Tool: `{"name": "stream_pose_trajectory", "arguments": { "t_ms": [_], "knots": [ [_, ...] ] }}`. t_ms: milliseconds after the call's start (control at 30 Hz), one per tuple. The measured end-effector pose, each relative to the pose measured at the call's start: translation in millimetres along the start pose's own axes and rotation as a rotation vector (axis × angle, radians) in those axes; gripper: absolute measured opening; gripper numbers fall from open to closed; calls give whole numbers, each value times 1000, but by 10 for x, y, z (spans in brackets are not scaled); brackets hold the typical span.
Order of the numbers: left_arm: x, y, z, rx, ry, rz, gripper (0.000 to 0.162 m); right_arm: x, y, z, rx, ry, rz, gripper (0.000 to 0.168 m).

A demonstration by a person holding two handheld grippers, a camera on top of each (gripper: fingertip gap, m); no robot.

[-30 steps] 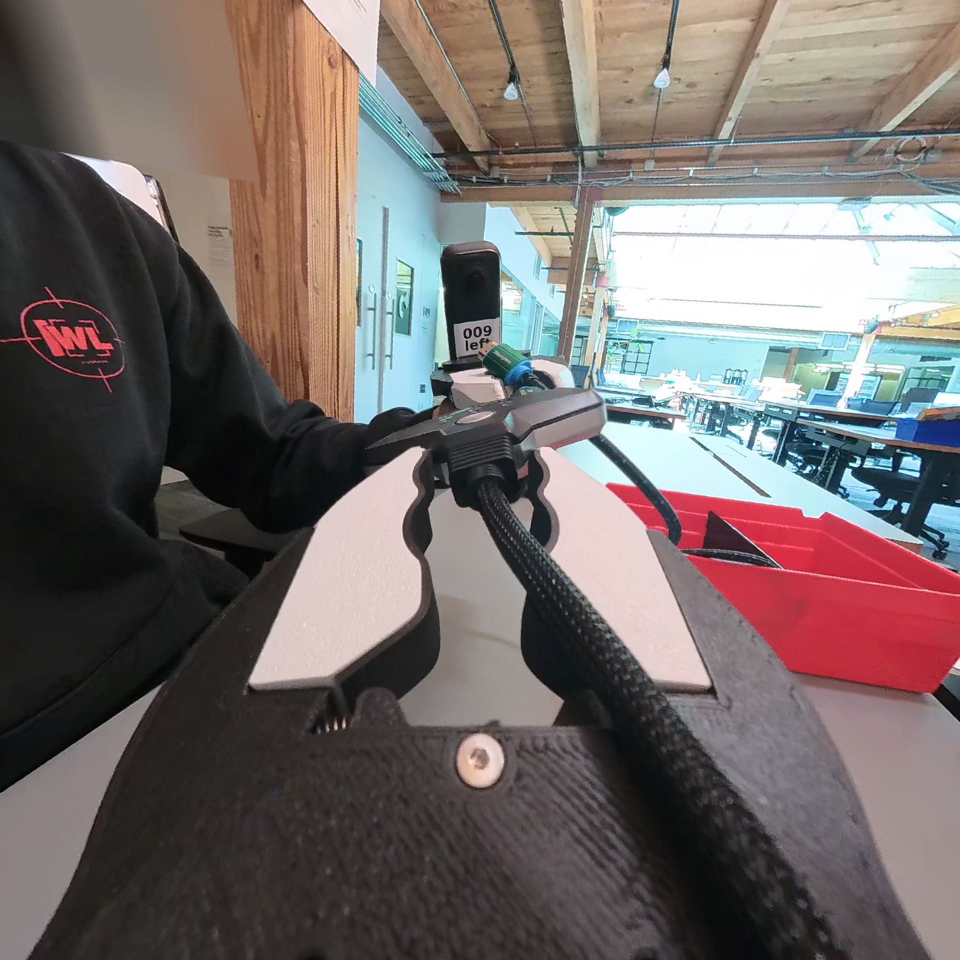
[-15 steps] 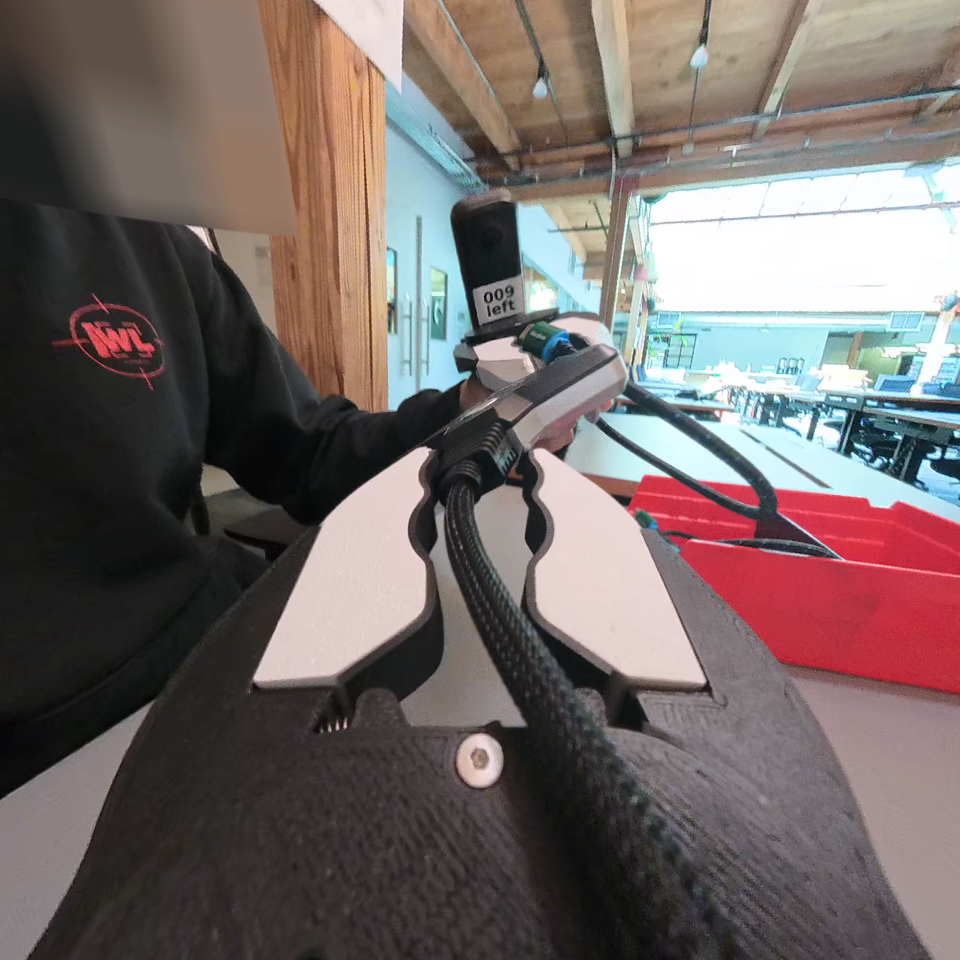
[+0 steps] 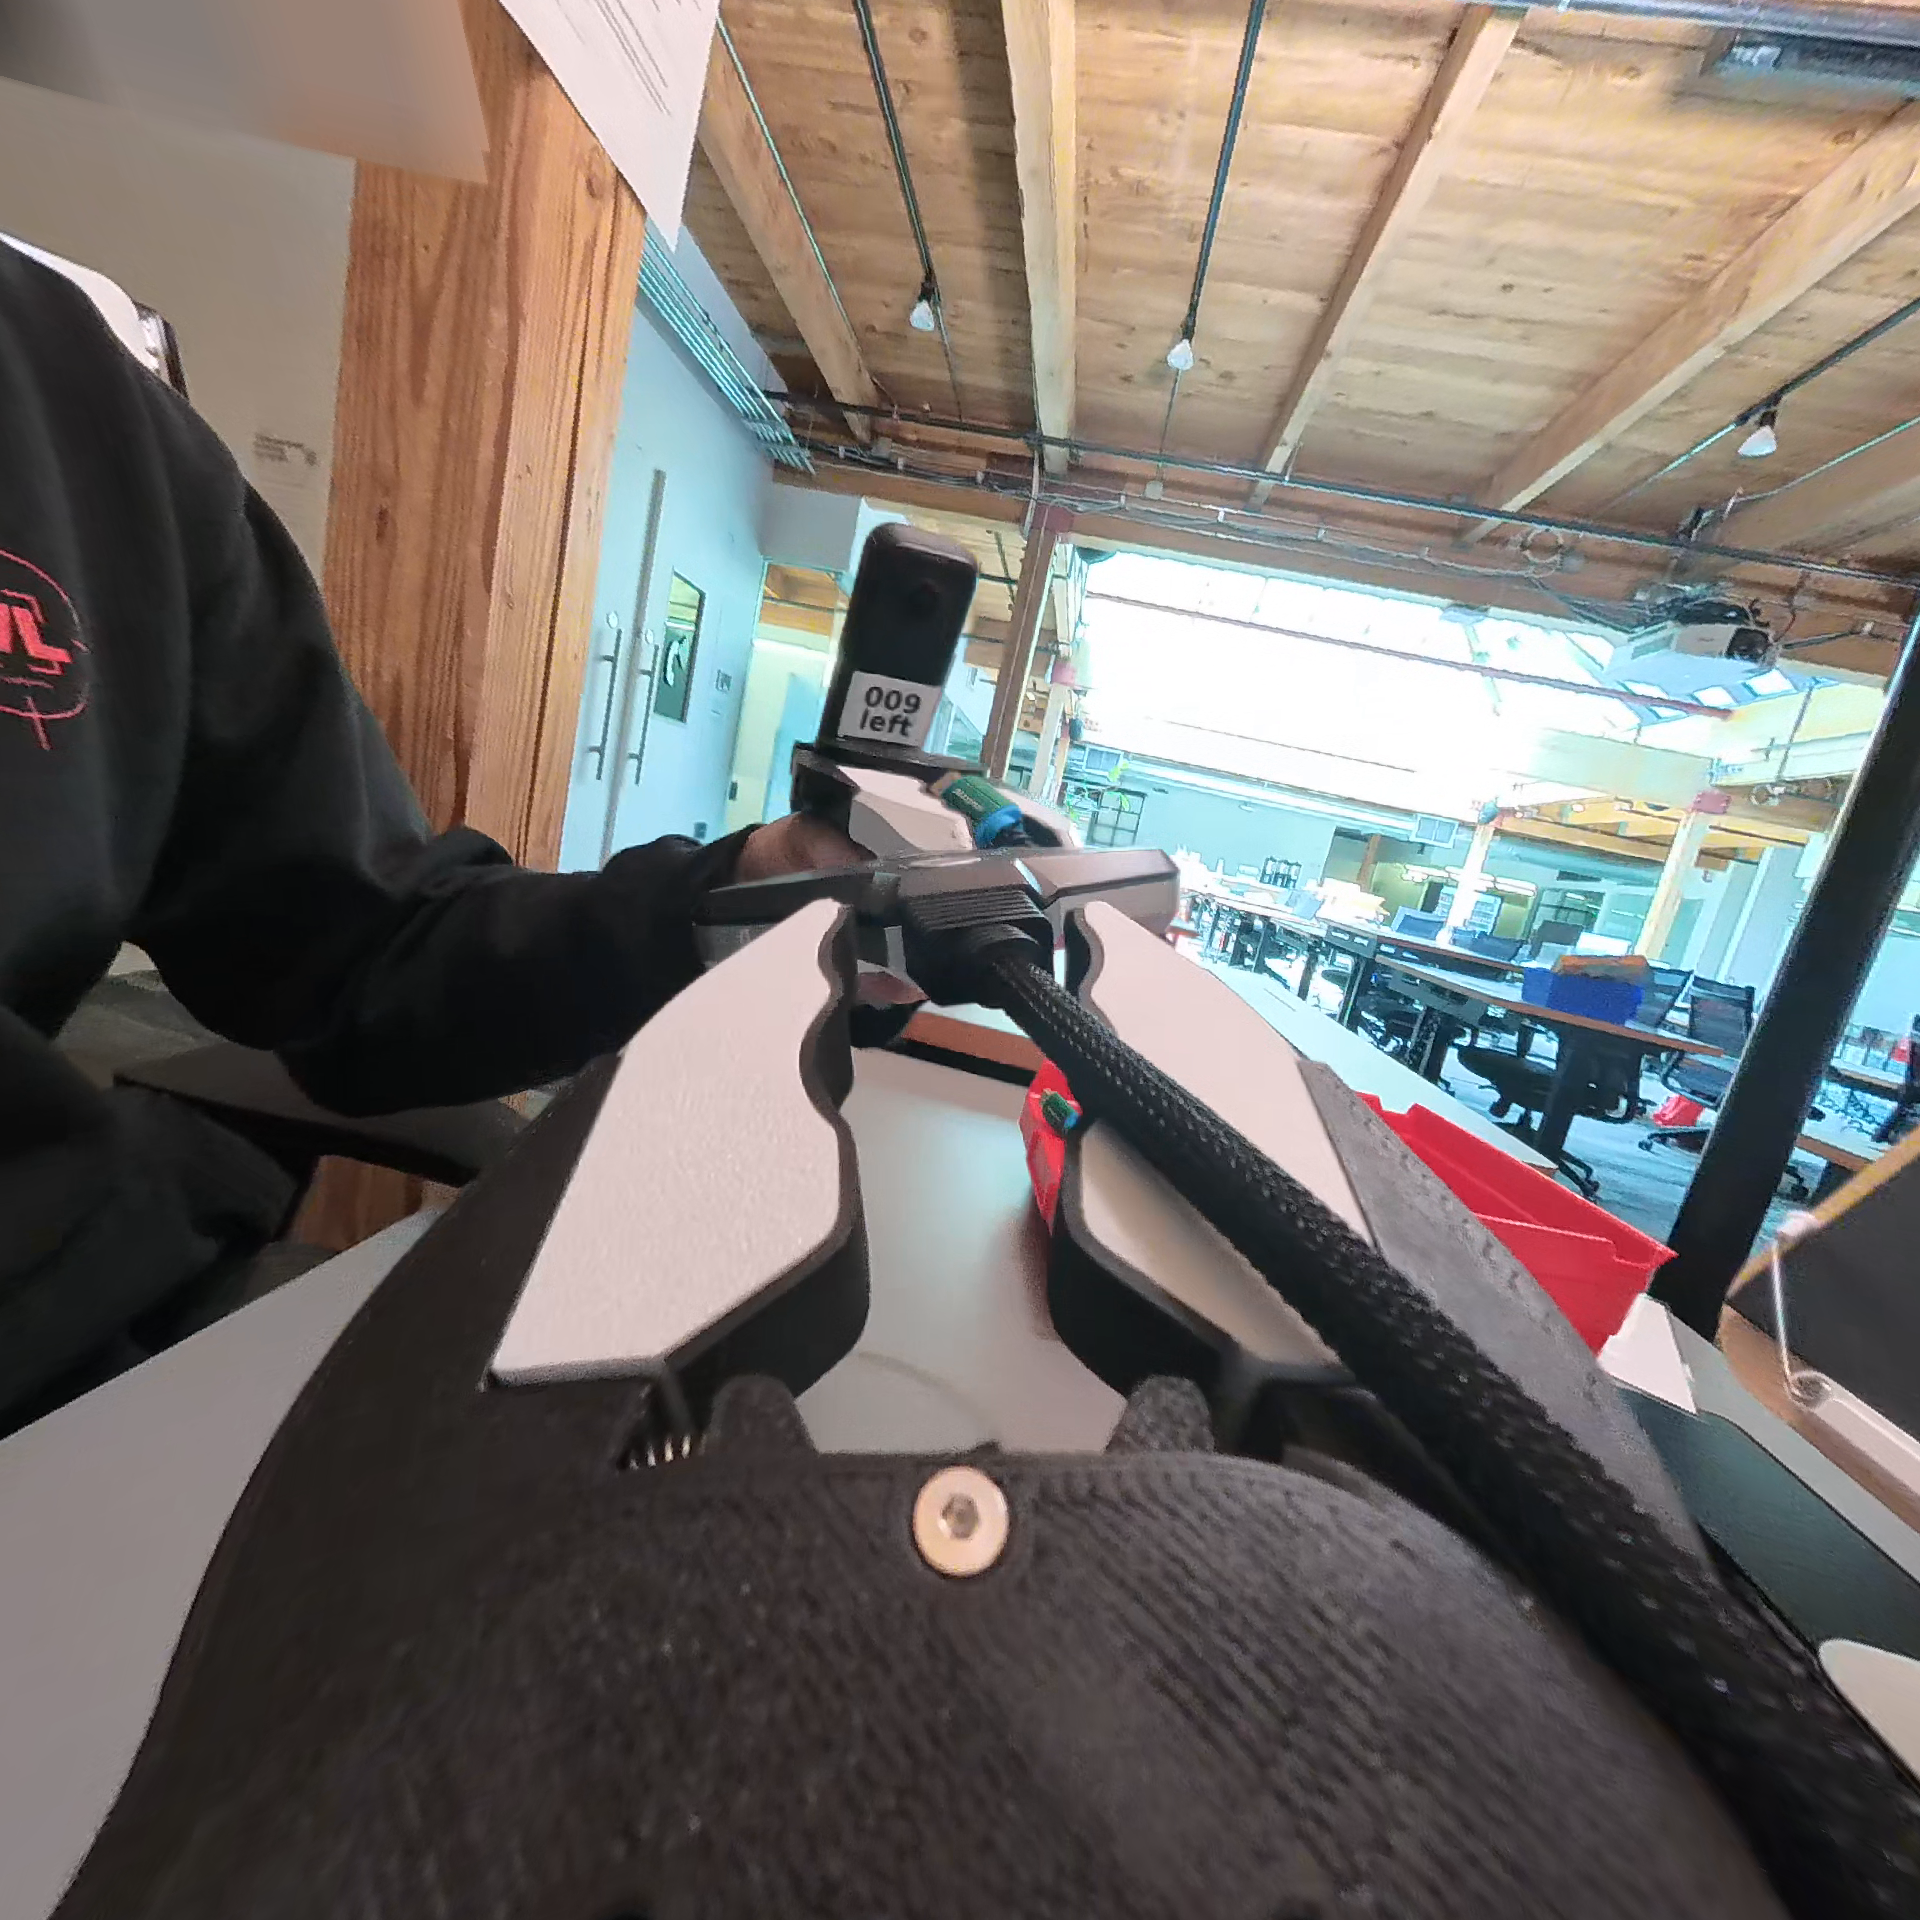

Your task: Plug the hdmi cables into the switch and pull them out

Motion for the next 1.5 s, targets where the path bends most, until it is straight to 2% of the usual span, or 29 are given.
{"name": "stream_pose_trajectory", "arguments": {
  "t_ms": [100, 167, 400, 467, 967, 1133, 1233, 1333, 1433, 1500],
  "knots": [
    [-12, -19, -28, -50, -11, 0, 28, 22, -12, -2, -10, -14, -38, 43],
    [-17, -42, -32, -73, -26, -2, 28, 30, -11, -13, -7, -5, -51, 37],
    [-12, -87, -67, -129, -45, 11, 28, 72, 31, -6, 12, -23, 9, 41],
    [-7, -102, -71, -141, -57, 1, 28, 69, 21, 3, 43, -15, 19, 35],
    [0, -124, -42, 7, -56, -32, 27, 64, -5, -26, 106, 42, -18, 29],
    [-17, -147, -81, 11, -25, 13, 29, 89, -42, -2, 112, 25, -10, 29],
    [-24, -92, -47, 9, -16, 119, 32, 70, 36, 2, 121, 38, 25, 28],
    [-132, 19, -75, -15, 12, 234, 54, -17, 150, 5, 83, 27, 13, 28],
    [-429, 70, -269, 11, 101, 245, 55, -157, 266, 40, 15, -32, -21, 25],
    [-707, 87, -475, 4, 173, 222, 49, -265, 340, 63, -13, -62, -33, 25]
  ]
}}
Point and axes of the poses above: each gripper's, where its closed fingertips meet, x out along the fingers, y out of its top, z = x × y across the jaws, the point moved 5 cm from there along -x, back along the fingers, and after that the axes turned 5 degrees about x, right-handed, at the moved point
